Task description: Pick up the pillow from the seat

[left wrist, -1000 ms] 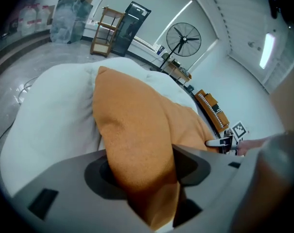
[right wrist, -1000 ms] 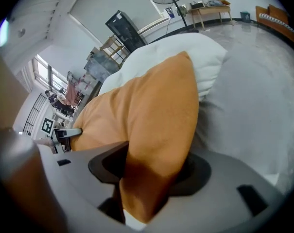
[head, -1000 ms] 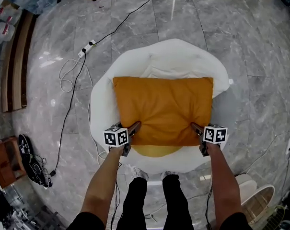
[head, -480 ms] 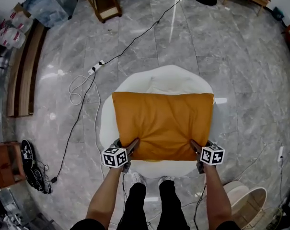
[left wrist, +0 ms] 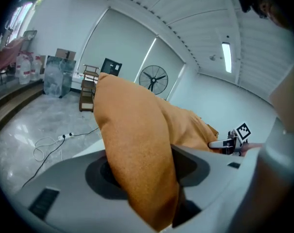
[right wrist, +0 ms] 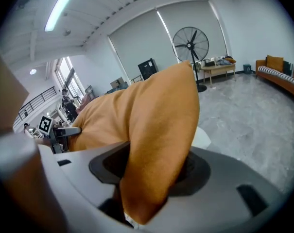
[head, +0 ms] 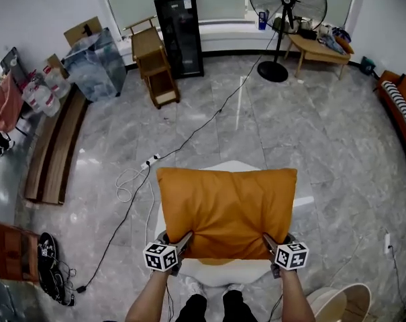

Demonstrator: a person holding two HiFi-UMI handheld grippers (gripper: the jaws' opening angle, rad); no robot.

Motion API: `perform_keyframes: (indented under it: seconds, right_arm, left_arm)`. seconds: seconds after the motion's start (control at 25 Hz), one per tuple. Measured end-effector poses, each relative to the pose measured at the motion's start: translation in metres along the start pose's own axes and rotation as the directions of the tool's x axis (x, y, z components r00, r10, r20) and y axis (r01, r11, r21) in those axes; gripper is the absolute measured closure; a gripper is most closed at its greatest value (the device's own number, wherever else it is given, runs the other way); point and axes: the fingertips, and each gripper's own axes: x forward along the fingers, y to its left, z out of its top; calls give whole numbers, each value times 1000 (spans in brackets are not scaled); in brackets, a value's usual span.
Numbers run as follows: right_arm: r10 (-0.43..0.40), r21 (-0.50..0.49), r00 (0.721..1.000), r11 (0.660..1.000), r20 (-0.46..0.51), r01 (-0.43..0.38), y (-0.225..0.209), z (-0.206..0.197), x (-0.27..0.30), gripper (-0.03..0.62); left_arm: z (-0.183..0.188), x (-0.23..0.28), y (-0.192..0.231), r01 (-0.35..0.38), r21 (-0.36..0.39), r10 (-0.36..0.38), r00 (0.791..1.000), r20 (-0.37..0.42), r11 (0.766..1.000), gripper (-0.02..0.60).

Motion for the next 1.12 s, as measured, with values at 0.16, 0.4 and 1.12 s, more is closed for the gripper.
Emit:
perform_keyframes:
  seconds: [0.16,0.4,1.12]
  right_arm:
    - [0,-38,997,999,83,3,27,38,-53,356]
    - [16,-92,980,996,201,3,56,85,-110,355]
    - [23,-227,879,969,475,98,105,175,-207,362]
  left_arm:
    - [44,-43,-36,17,34,-20,997,75,999,313]
    - [103,-86,-73,29,106,-49,980,191,994,310]
    - [188,-151,-136,56,210,-138,905,402,976,314]
